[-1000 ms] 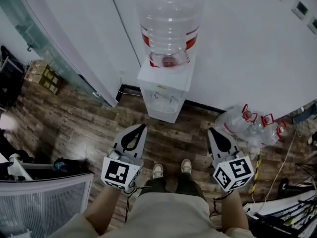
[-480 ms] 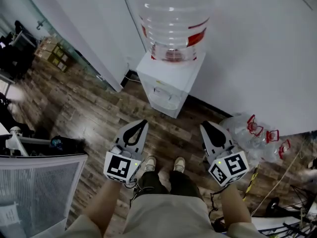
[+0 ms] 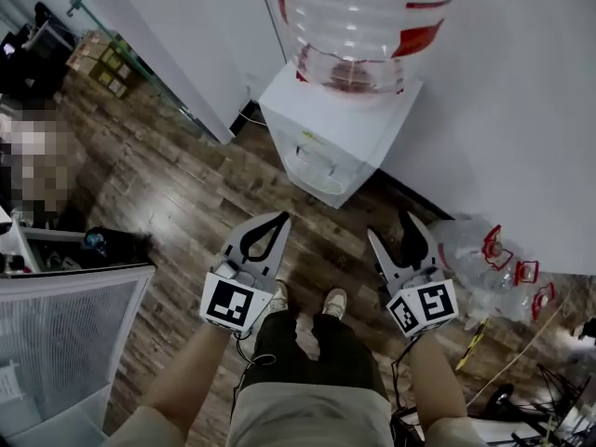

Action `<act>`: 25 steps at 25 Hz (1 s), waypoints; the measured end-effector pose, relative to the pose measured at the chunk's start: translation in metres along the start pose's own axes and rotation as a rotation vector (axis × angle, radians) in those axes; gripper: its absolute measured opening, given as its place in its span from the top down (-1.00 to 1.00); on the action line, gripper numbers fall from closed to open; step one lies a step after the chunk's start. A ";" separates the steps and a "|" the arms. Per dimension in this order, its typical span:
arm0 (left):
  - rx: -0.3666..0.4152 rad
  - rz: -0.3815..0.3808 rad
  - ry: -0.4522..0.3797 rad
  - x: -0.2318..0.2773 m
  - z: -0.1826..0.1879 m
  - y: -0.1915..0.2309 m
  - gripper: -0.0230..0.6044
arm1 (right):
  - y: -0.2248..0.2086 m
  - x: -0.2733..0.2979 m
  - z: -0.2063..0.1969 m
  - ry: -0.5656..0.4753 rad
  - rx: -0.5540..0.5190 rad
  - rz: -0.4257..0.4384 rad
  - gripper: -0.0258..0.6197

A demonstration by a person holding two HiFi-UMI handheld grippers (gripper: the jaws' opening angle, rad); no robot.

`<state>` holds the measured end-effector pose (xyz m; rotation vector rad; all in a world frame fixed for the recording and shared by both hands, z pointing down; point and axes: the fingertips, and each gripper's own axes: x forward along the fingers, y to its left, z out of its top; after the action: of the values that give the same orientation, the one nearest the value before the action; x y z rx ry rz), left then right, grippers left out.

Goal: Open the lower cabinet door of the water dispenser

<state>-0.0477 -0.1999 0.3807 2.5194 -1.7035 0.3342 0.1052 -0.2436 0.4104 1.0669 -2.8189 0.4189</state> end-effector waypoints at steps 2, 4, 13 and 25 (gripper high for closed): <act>-0.005 0.003 -0.003 0.010 -0.021 0.006 0.91 | -0.009 0.017 -0.026 -0.005 0.020 0.001 -0.02; -0.001 0.000 -0.005 0.018 -0.044 0.009 0.91 | -0.018 0.032 -0.055 0.012 0.019 -0.016 -0.03; 0.006 -0.038 -0.001 0.056 -0.159 0.019 0.91 | -0.066 0.086 -0.195 0.087 0.062 -0.100 -0.09; -0.027 -0.037 0.008 0.107 -0.306 0.045 0.91 | -0.117 0.161 -0.336 0.112 0.010 -0.136 -0.15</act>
<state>-0.0917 -0.2559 0.6996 2.5233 -1.6445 0.3159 0.0600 -0.3330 0.7884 1.1886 -2.6311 0.4640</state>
